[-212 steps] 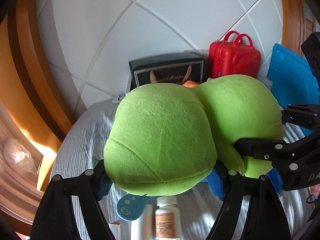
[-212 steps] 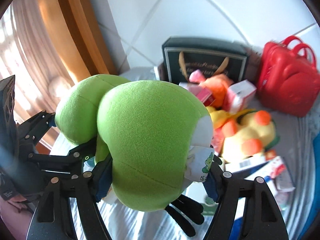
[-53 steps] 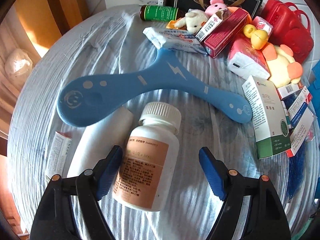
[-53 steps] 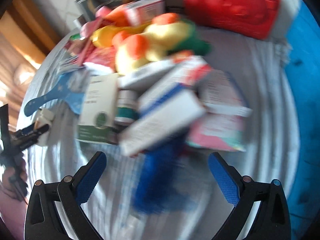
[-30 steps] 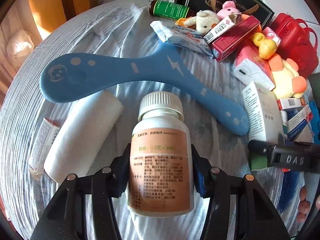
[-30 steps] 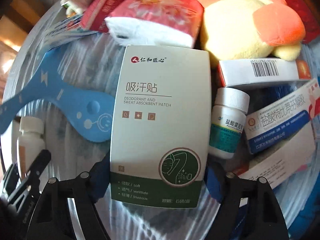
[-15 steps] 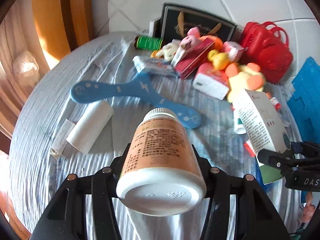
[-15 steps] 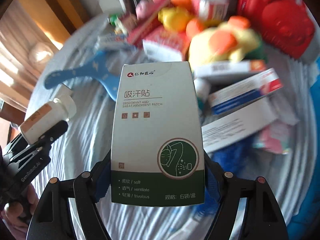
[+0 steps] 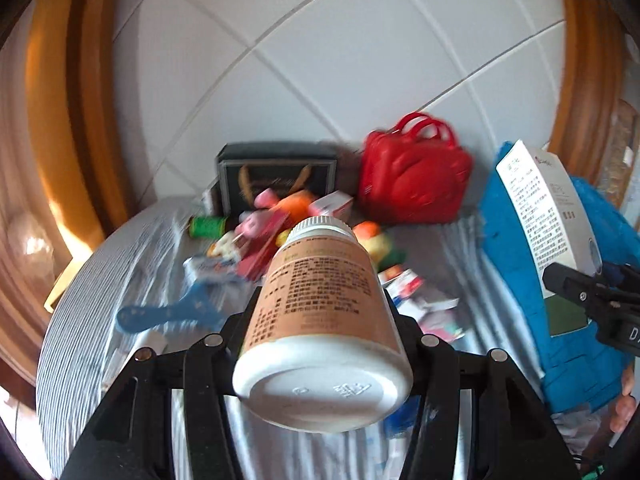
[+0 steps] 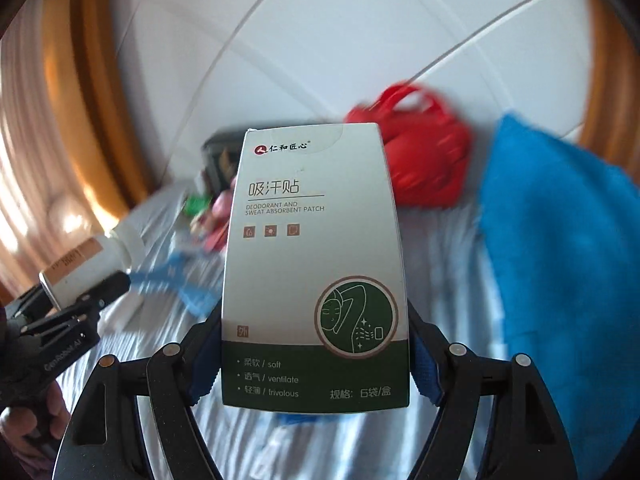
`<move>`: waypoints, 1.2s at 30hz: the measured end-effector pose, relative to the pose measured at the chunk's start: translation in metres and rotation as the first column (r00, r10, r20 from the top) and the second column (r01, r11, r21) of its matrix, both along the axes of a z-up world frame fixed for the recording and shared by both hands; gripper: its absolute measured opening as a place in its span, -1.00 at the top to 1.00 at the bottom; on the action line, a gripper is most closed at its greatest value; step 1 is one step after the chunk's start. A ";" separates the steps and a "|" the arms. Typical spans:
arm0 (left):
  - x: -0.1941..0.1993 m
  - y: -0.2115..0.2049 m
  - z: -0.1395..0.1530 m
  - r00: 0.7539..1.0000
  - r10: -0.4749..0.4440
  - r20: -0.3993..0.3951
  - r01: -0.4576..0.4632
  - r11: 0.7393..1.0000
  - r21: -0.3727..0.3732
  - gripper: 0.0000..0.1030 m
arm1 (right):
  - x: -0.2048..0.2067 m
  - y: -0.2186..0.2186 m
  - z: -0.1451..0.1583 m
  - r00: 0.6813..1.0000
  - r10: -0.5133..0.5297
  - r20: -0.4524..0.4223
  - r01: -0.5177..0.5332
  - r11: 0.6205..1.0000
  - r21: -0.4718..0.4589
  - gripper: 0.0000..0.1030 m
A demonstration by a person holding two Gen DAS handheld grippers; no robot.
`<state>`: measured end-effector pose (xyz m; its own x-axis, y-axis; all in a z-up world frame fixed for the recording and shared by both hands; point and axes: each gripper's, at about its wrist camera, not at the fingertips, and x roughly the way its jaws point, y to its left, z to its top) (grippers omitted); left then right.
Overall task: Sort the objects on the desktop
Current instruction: 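Carry both items over the blue bin and open both grippers to drop them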
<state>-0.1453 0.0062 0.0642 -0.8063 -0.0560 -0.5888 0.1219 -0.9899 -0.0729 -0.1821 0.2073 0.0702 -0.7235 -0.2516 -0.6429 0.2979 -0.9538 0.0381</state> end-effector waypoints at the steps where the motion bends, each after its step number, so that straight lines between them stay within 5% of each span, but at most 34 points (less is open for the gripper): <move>1: -0.001 0.015 0.009 0.999 -0.026 -0.018 0.026 1.000 -0.003 0.00 | 0.004 0.015 0.010 0.999 -0.025 -0.026 0.024 1.000 -0.012 -0.51; 10: -0.010 0.151 0.075 0.959 -0.251 -0.134 0.248 0.968 -0.037 0.00 | 0.031 0.157 0.066 0.954 -0.244 -0.175 0.234 0.969 -0.077 -0.51; 16: -0.023 0.257 0.103 0.916 -0.370 -0.156 0.367 0.929 -0.050 0.00 | 0.030 0.273 0.073 0.910 -0.380 -0.167 0.377 0.925 -0.046 -0.51; 26: -0.057 0.426 0.098 0.877 -0.476 0.059 0.477 0.879 -0.010 0.00 | 0.000 0.412 0.040 0.898 -0.435 -0.074 0.441 0.890 0.121 -0.51; 31: -0.079 0.478 0.078 0.856 -0.483 0.182 0.495 0.869 -0.021 0.00 | -0.016 0.443 0.018 0.914 -0.404 -0.028 0.400 0.891 0.214 -0.51; 36: -0.095 0.507 0.060 0.842 -0.471 0.265 0.499 0.865 -0.048 0.00 | -0.017 0.452 0.010 0.937 -0.349 0.012 0.338 0.917 0.211 -0.49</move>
